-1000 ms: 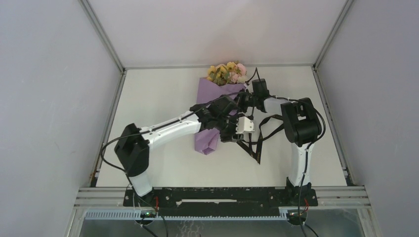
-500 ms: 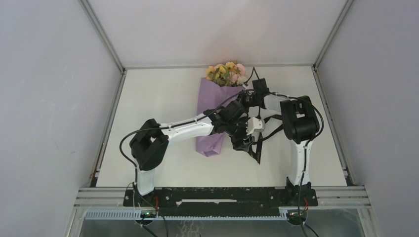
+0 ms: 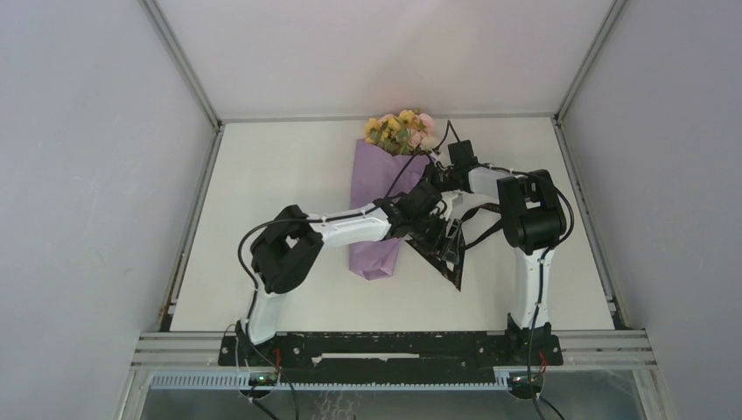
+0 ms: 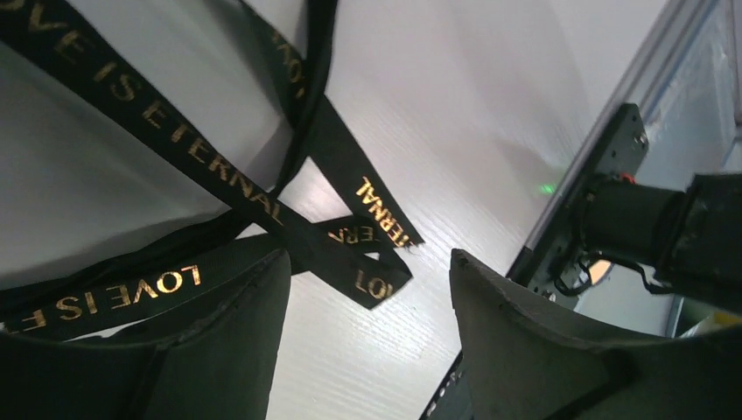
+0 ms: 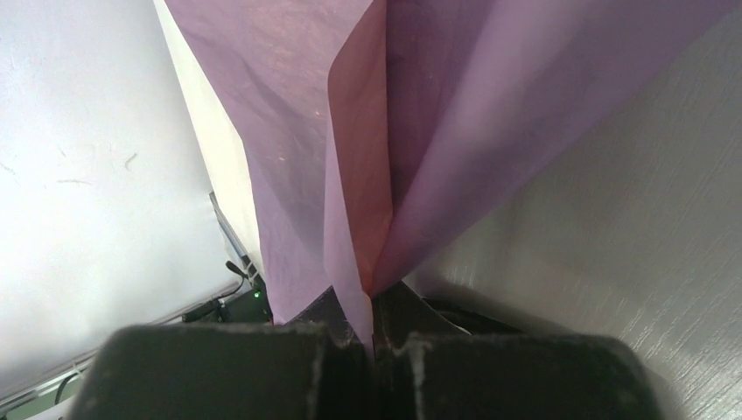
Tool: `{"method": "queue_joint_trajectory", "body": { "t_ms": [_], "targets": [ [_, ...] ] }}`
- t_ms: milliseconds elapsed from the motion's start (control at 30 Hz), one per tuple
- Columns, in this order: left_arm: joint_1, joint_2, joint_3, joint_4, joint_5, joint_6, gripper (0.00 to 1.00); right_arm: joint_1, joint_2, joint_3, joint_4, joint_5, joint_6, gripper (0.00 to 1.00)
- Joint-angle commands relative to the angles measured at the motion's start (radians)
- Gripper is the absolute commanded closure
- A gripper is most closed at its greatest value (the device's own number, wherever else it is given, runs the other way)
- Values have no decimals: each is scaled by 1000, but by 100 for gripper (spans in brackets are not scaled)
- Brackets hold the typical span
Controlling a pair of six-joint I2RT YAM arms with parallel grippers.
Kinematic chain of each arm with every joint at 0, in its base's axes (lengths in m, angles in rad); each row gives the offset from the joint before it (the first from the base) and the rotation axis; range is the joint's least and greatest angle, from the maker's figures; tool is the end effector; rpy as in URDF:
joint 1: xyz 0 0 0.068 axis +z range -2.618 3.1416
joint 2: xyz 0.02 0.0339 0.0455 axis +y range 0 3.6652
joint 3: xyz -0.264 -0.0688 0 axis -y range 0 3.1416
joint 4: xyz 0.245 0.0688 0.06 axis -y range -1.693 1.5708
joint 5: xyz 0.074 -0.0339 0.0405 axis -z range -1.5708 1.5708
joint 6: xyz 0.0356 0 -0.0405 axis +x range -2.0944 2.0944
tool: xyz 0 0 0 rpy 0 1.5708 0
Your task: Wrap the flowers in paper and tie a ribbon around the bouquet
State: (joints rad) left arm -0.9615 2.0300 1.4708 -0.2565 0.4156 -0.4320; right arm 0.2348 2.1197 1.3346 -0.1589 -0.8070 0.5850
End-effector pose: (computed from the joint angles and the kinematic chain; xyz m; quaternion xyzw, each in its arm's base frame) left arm 0.2455 -0.3769 0.1934 0.3114 0.8580 -0.3786 0.1536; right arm 0.4135 0.1253 0.1281 0.0332 0.8826 0.4556 0.1112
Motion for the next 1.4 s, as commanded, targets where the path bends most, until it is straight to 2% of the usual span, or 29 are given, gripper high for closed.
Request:
{"method": "queue_joint_trajectory", "body": {
  "t_ms": [0,167,267,400,467,533,633,767,900,1000,1167,1267,1367],
  "targets": [
    [-4,53,56,-14,-38,-113,30,-1,-13,32,-4,8,-28,100],
    [-5,94,77,-21,-73,-121,35,1,-27,34,-21,15,-39,100],
    [-5,97,89,-29,-79,-116,44,3,-34,33,-31,17,-45,100],
    [-5,54,62,-44,-27,-101,81,3,-42,32,-36,17,-47,100],
    [-8,8,39,-82,-8,-54,93,1,-48,32,-37,19,-45,100],
    [-9,-40,21,-149,-6,60,100,2,-53,33,-46,26,-44,100],
    [-13,-111,-19,-286,1,267,100,3,-60,44,-75,34,-44,100],
    [-93,-191,-55,-574,-32,686,100,7,-79,43,-83,25,-16,100],
    [-195,-316,-225,-715,-79,932,100,8,-94,44,-84,25,6,100],
    [-209,-397,-334,-796,-70,1009,100,6,-106,43,-104,42,6,100],
    [-195,-525,-500,-853,-142,1062,100,4,-132,43,-124,44,7,100],
    [-123,-586,-569,-862,-177,1071,100,2,-150,43,-138,46,2,100],
    [-4,-628,-637,-851,-215,1081,100,-2,-159,43,-152,47,-4,100]
  ]
}}
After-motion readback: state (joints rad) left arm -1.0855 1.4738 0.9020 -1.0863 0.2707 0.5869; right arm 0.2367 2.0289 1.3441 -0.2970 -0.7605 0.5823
